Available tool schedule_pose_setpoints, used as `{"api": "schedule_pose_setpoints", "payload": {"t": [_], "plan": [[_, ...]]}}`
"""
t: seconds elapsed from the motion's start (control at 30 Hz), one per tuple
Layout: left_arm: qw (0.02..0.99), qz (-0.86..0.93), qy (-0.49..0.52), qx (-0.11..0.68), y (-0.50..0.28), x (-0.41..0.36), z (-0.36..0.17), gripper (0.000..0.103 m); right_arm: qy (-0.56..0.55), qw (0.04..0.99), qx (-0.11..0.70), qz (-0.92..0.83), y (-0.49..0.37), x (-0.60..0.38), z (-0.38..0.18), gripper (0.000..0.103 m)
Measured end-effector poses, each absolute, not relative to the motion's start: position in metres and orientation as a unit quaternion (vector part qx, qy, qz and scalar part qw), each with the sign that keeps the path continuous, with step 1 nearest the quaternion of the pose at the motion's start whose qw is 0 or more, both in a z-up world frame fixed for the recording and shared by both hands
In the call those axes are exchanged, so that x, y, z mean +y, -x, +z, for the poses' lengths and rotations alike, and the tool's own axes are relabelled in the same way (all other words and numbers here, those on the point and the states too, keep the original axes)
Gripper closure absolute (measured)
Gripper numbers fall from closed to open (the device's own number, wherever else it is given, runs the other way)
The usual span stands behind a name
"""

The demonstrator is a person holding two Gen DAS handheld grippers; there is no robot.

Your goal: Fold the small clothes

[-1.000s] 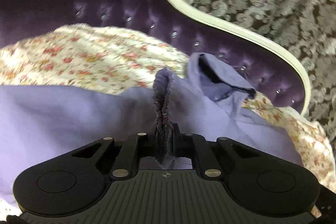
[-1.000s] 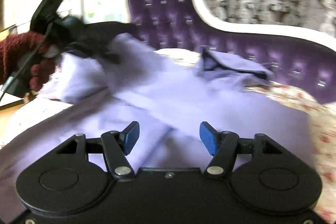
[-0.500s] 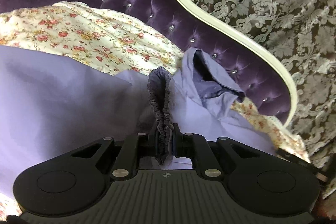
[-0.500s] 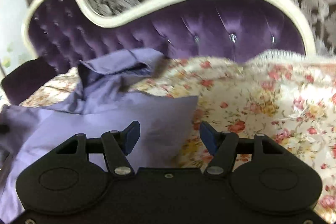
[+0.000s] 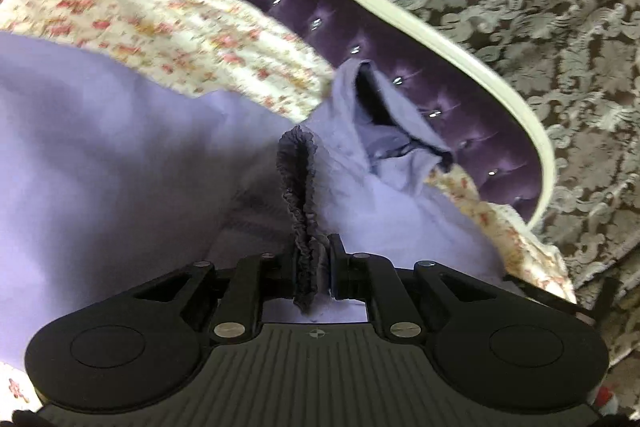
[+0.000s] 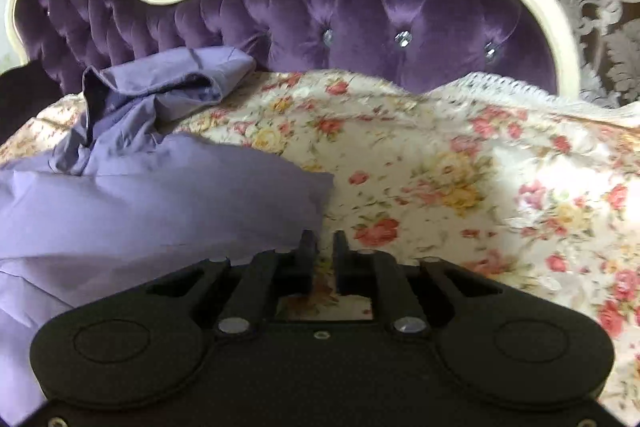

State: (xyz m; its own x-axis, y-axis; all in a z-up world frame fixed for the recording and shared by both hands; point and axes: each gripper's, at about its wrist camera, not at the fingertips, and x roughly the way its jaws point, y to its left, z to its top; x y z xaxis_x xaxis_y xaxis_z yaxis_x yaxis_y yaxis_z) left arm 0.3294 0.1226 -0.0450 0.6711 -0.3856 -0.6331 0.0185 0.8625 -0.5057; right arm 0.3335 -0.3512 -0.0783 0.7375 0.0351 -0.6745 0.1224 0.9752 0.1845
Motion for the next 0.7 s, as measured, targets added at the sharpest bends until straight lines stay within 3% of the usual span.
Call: {"api": "schedule_pose_setpoints", "payload": {"t": [0.07, 0.17, 0.37, 0.57, 0.7], "plan": [[0.881, -0.112, 0.240, 0.393, -0.329, 0.126, -0.048, 0.090, -0.110, 0.935, 0.336, -0.027, -0.320, -0.351, -0.064, 0.077], [0.879, -0.106, 0.243, 0.397, -0.328, 0.130, -0.052, 0.090, -0.100, 0.948, 0.303, -0.003, -0.302, -0.341, -0.044, 0.053], [0.881, -0.100, 0.248, 0.390, -0.323, 0.133, -0.059, 0.087, 0.005, 0.937, 0.347, 0.032, -0.286, -0.306, -0.069, 0.054], [0.888, -0.098, 0.237, 0.382, -0.315, 0.132, -0.058, 0.079, -0.009, 0.939, 0.342, 0.029, -0.273, -0.310, -0.077, 0.050], [0.895, -0.101, 0.212, 0.378, -0.309, 0.126, -0.056, 0.063, 0.007, 0.937, 0.348, 0.028, -0.278, -0.307, -0.069, 0.049]]}}
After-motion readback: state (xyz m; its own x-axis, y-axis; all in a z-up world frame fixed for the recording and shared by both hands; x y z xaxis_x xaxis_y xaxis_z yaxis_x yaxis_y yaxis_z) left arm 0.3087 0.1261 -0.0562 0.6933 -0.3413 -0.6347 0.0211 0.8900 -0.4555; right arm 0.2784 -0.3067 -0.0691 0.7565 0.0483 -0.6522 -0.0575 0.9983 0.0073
